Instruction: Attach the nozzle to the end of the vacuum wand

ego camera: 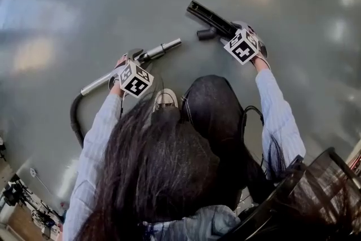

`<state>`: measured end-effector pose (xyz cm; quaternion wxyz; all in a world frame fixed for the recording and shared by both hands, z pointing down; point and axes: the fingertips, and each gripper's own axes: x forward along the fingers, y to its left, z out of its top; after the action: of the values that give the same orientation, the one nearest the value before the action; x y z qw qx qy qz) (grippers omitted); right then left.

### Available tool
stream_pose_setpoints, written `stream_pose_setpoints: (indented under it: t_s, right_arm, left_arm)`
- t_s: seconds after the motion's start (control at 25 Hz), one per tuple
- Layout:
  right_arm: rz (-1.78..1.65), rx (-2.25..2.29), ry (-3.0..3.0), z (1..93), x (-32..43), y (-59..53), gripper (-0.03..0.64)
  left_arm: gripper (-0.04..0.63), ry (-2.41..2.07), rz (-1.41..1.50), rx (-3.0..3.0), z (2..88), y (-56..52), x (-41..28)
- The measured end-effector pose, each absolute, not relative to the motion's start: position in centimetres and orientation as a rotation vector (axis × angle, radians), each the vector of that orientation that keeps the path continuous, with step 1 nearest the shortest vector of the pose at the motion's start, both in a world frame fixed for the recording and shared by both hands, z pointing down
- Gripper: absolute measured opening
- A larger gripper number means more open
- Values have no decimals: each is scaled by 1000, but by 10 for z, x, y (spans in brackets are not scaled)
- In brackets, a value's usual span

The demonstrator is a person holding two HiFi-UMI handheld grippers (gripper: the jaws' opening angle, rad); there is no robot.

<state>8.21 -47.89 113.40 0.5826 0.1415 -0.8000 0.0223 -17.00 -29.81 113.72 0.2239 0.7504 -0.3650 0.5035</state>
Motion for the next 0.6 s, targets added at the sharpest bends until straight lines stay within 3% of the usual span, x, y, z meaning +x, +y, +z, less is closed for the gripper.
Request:
stream_pose_setpoints:
  t_s: [0.32,0.6]
  right_arm:
    - [45,334,-1877,1132,72,-474,262]
    - [71,257,-1978,1112,72,-472,250]
  left_arm:
    - [196,-943,1399,2062,1148,-294,-175]
    - [190,-853,1442,2051,1139,-308,-138]
